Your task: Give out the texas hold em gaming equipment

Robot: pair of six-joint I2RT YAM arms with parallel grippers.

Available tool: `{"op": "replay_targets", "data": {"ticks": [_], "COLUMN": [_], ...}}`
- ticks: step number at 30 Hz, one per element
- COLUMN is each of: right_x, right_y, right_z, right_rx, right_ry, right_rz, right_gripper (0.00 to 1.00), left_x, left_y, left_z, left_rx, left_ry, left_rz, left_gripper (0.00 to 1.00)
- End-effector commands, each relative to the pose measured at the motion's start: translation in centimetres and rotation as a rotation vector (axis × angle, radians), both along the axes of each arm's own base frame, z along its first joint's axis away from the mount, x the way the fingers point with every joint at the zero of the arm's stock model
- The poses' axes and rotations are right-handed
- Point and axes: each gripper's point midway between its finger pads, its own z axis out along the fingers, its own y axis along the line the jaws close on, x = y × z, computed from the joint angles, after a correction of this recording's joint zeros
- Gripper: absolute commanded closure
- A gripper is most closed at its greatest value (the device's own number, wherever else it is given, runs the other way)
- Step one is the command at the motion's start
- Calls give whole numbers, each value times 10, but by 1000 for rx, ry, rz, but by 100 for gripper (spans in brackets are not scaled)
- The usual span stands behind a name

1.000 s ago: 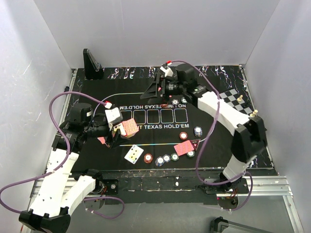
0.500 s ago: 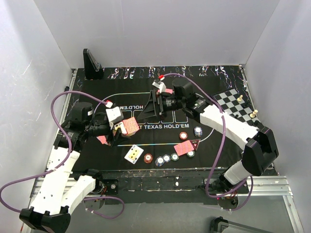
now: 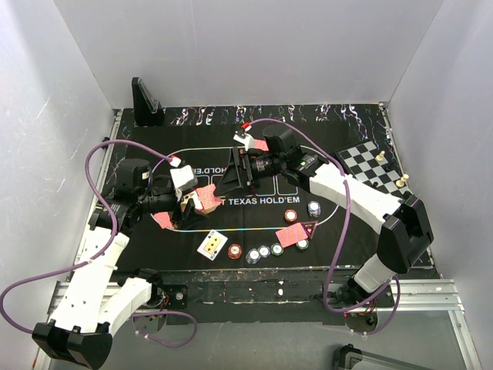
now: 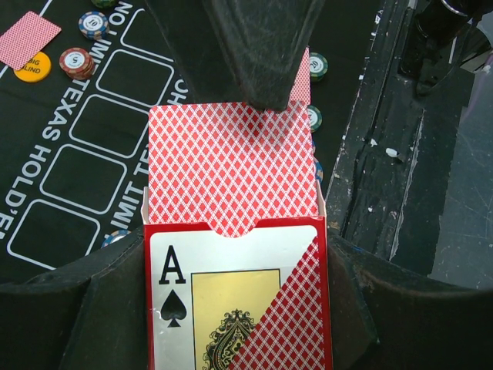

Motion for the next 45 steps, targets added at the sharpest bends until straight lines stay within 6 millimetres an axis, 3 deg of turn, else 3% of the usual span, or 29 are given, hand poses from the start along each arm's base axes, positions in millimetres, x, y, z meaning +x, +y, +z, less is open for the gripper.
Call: {"op": "replay_targets", "data": {"ticks": [1,13,24,36,45], "right_x": [2,7,2,-5,10], "right_y": [6,7,30,31,10], "right_z": [19,16,18,7,-8], "right_rx": [25,3,30,55,-37], "right_ry": [-49,-44,-20,87,98], "right_rz": [15,-3,53,81,-10], "right_gripper": [9,7,8,47,51], "left_x": [4,4,7,6,7], "left_y": [-4,-4,-6,-6,-7], "left_z": [16,17,18,17,22], "left_rx": [-27,-34,-48,-46,-60], "left_ry": [-55,-65,-72,-74,-73], "left_rz": [-15,-12,-14,-9,-12], "left_gripper": [100,100,100,100,100]}}
